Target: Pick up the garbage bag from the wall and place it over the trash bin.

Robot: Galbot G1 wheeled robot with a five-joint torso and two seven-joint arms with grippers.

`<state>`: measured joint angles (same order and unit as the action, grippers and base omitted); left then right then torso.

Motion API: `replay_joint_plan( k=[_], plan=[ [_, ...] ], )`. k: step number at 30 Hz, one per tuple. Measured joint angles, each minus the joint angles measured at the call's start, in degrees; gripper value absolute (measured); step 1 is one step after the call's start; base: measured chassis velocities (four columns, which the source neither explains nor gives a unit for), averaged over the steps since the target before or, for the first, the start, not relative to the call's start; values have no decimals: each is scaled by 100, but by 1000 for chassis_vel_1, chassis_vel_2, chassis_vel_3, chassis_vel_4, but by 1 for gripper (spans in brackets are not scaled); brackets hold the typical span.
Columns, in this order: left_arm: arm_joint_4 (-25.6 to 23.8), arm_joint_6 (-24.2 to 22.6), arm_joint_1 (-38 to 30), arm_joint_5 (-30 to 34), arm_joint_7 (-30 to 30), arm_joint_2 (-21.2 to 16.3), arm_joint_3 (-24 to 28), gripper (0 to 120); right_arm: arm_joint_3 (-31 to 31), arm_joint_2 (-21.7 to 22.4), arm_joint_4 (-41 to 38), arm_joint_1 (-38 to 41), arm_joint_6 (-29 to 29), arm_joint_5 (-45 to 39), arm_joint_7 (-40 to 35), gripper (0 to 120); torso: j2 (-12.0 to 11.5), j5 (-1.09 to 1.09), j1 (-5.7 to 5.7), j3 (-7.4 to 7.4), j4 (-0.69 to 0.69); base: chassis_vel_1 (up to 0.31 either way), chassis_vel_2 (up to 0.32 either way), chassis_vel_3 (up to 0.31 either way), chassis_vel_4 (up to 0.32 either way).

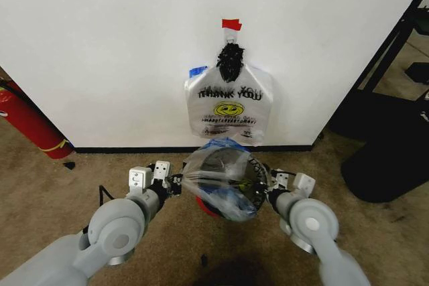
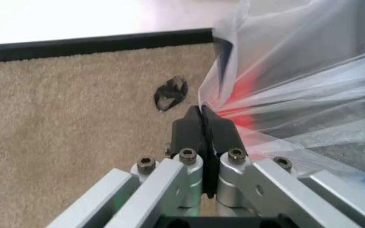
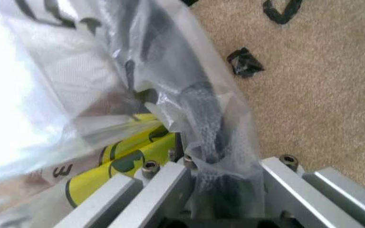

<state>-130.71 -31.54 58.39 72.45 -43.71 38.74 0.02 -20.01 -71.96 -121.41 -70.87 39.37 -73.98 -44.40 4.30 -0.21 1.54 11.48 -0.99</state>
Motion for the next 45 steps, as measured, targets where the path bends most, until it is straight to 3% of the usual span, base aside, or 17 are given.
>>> replay_joint_plan(
  k=[7, 18, 22, 24, 34, 38, 43, 45],
  plan=[
    [87, -50, 430, -654, 258, 109, 11, 0, -280, 87, -408, -57, 186, -748, -199, 0, 1, 0, 0, 0, 0, 0, 0, 0, 0],
    [456, 143, 637, -1221, 622, 482, 53, 0, -449, 65, -749, -142, 209, -969, -393, 0, 1, -1, 0, 0, 0, 0, 0, 0, 0],
    [339, 311, 1030, -1459, 628, 529, -119, 18, -481, 7, -687, -138, 141, -949, -443, 0, 1, -1, 1, 0, 1, 0, 0, 0, 0],
    [257, 323, 1124, -1503, 624, 506, -191, 21, -489, 4, -655, -129, 124, -940, -459, 0, 1, -1, 1, 0, 1, 0, 0, 0, 0],
    [-823, 347, 1414, -1552, 150, 232, -589, 61, -820, -4, -296, -84, 6, -883, -557, 0, 1, 0, 1, 0, 0, 0, 0, 0, 0],
    [-1172, 349, 1458, -1350, 108, 218, -542, 72, -1023, -55, -263, -148, -19, -892, -589, 0, 1, 0, 1, 0, 0, 0, 0, 0, 0],
    [-1287, 346, 1480, -355, 567, 441, -353, 94, -1235, -277, -156, -69, -72, -972, -694, 0, 0, -1, 1, 0, 2, 0, 0, 0, 0],
    [-1288, 423, 1415, -146, 704, 552, -298, 98, -1263, -371, -144, -52, -104, -990, -740, 0, 0, -1, 1, 0, 2, 0, 0, 0, 0]
  ],
)
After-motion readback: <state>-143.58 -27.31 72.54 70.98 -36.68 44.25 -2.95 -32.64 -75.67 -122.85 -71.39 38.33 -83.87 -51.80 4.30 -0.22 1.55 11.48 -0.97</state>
